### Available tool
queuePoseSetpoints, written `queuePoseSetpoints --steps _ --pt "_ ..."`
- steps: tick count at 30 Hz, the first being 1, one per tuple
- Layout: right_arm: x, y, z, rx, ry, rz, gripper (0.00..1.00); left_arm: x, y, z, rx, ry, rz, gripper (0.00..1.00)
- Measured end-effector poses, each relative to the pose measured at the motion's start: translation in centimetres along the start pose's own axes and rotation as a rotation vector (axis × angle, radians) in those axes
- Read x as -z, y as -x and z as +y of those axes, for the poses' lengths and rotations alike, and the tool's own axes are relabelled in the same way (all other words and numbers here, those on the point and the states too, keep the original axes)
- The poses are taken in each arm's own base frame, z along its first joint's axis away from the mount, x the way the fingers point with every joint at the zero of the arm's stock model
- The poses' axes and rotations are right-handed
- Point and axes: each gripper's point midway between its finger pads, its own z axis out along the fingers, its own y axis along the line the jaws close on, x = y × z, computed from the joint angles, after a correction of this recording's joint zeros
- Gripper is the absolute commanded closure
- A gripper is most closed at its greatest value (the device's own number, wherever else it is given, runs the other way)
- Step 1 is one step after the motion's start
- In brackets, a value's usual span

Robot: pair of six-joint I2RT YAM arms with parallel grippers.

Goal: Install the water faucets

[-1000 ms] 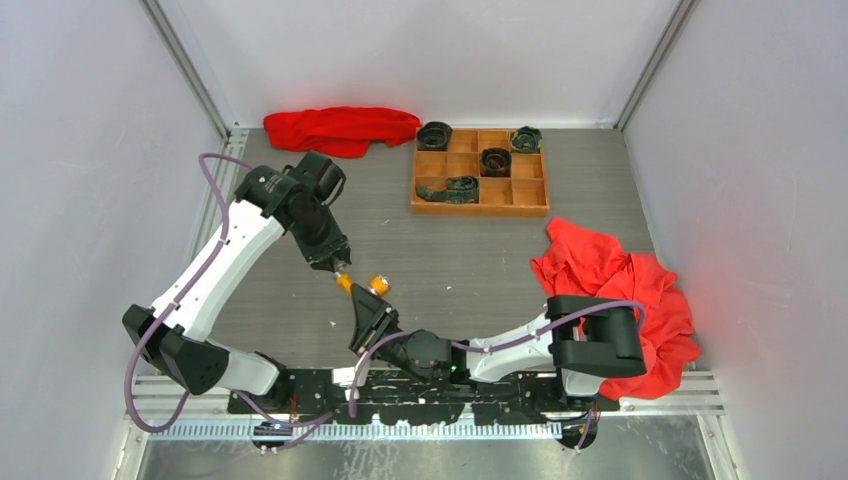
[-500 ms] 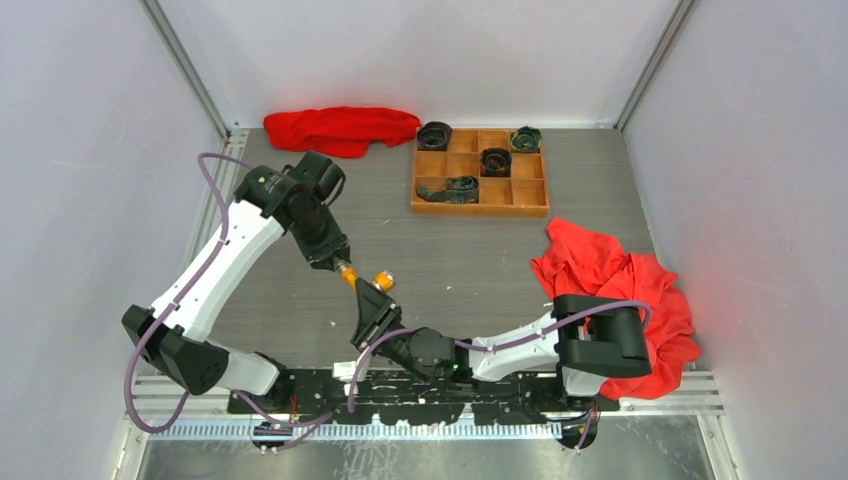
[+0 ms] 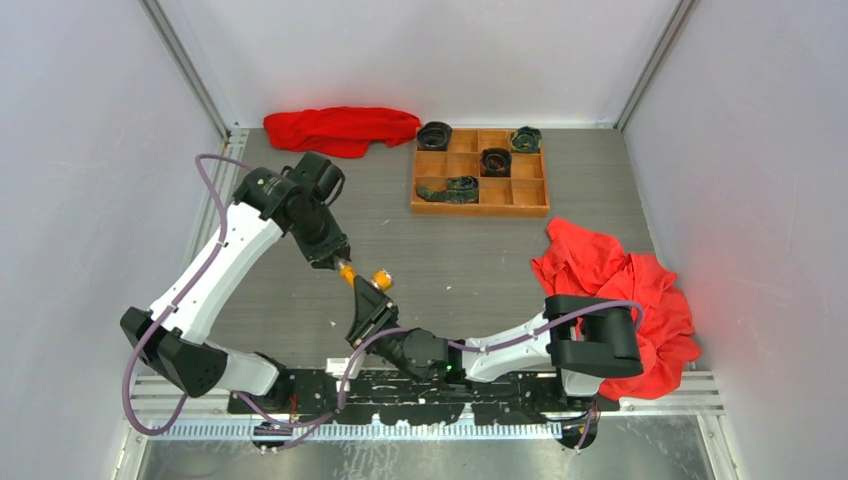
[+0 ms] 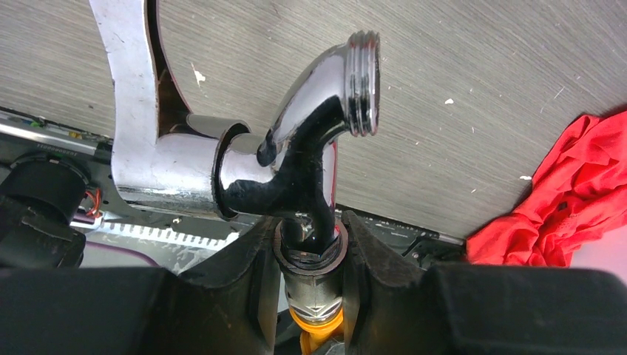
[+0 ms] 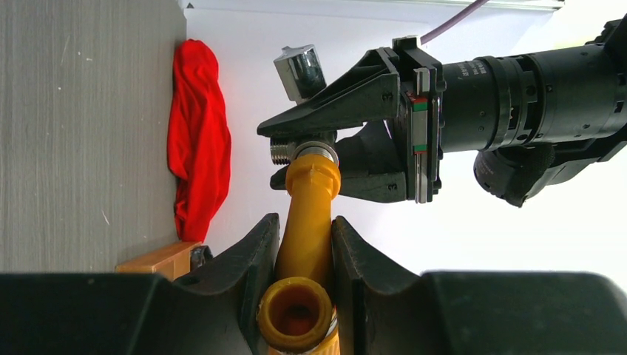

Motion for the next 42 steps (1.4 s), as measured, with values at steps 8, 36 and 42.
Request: queuePoseSetpoints --steps 8,36,42 --pt "-0.5 -0.2 -0.1 -0.030 -0.006 0.041 1.00 -0.1 0.6 -0.2 0.002 -0.001 -0.032 1.00" --pt "-0.8 0.2 0.3 -0.530 -0.039 0.050 1.00 -1.0 0.7 -0.2 0.030 -0.010 -0.056 1.00" --pt "-1.0 0.0 -0.7 -0.776 -0.086 0.033 0.99 -0.6 0.9 -0.6 0.053 -0.050 -0.077 1.00"
